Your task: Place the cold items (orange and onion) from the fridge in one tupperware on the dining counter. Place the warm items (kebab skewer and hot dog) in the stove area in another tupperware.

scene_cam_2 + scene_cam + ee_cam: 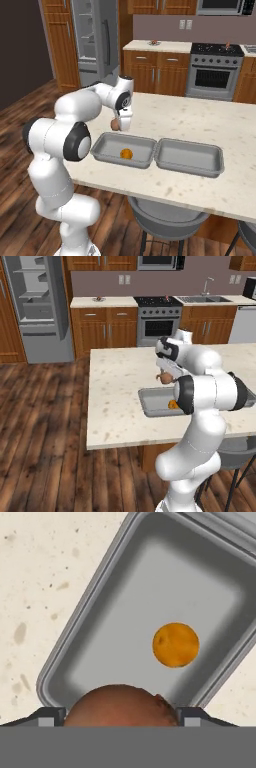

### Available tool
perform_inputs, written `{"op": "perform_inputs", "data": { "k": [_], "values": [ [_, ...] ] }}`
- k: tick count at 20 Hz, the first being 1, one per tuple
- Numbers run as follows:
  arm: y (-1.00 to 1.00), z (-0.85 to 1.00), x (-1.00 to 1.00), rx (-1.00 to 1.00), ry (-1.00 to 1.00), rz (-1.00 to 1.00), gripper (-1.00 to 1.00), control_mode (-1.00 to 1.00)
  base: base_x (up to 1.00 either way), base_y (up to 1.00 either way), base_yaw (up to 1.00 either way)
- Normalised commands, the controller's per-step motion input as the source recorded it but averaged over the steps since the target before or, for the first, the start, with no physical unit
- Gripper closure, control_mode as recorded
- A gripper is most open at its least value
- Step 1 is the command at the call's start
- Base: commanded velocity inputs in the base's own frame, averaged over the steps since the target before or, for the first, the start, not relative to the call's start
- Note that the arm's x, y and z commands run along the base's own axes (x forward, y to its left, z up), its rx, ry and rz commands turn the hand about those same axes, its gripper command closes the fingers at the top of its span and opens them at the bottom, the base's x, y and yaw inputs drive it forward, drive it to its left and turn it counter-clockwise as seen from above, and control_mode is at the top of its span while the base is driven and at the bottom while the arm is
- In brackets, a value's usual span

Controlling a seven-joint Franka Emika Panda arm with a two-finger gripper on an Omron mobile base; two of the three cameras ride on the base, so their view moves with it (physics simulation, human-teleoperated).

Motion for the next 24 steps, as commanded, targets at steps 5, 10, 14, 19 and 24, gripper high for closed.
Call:
{"op": "perform_inputs", "data": {
  "k": [5, 10, 14, 19, 24],
  "values": [
    [0.04, -0.60, 0.04, 0.00, -0.29, 0.03, 1.00, -1.00, 0.00, 0.00, 0.00],
    [0.08, -0.62, 0.10, -0.01, -0.21, 0.03, 1.00, -1.00, 0.00, 0.00, 0.00],
    [0.07, -0.43, 0.36, -0.06, -0.01, 0.04, 1.00, -1.00, 0.00, 0.00, 0.00],
    [0.10, -0.27, 0.64, -0.12, 0.16, 0.05, 1.00, -1.00, 0.00, 0.00, 0.00],
    [0.01, -0.23, 0.35, -0.09, 0.12, 0.07, 1.00, -1.00, 0.00, 0.00, 0.00]
  ]
}}
